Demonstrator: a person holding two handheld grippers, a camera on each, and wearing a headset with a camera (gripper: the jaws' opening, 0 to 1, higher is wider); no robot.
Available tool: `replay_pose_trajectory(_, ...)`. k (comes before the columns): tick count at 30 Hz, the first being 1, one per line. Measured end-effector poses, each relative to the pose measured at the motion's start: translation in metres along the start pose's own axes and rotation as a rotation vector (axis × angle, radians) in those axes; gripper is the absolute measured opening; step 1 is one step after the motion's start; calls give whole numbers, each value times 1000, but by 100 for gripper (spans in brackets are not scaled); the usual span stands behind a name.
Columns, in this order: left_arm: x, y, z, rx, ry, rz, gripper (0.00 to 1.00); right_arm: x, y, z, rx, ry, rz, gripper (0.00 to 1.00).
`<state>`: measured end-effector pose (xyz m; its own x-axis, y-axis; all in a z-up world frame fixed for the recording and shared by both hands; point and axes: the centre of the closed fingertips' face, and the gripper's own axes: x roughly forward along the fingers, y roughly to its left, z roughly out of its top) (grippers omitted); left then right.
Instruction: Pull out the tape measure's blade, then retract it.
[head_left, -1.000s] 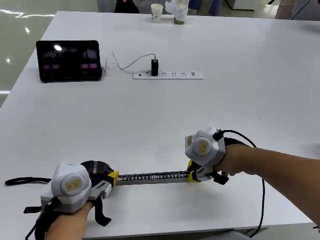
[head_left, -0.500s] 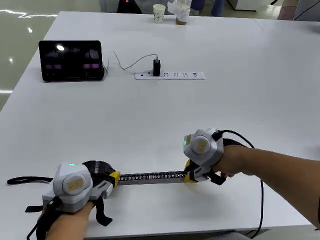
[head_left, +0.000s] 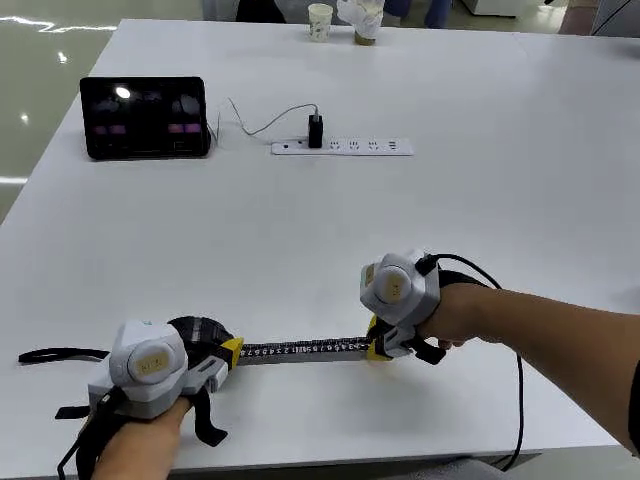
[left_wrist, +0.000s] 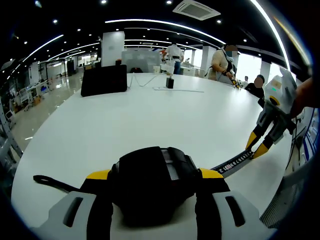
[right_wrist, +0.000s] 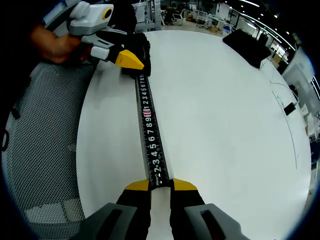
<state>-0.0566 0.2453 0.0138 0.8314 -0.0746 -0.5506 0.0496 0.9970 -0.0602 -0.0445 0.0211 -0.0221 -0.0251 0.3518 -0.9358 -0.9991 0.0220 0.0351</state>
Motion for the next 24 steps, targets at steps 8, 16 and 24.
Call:
replay_pose_trajectory(8,0,0,0,-1,1,0,62,0,1,3,16,-5,3,11)
replay_pose_trajectory(16,-1,0,0,-1,0,0,62,0,3,6,10,-3,5,11)
replay_pose_trajectory(24,-1,0,0,-1,0,-1,62,0,3,9,16,-6,7,11)
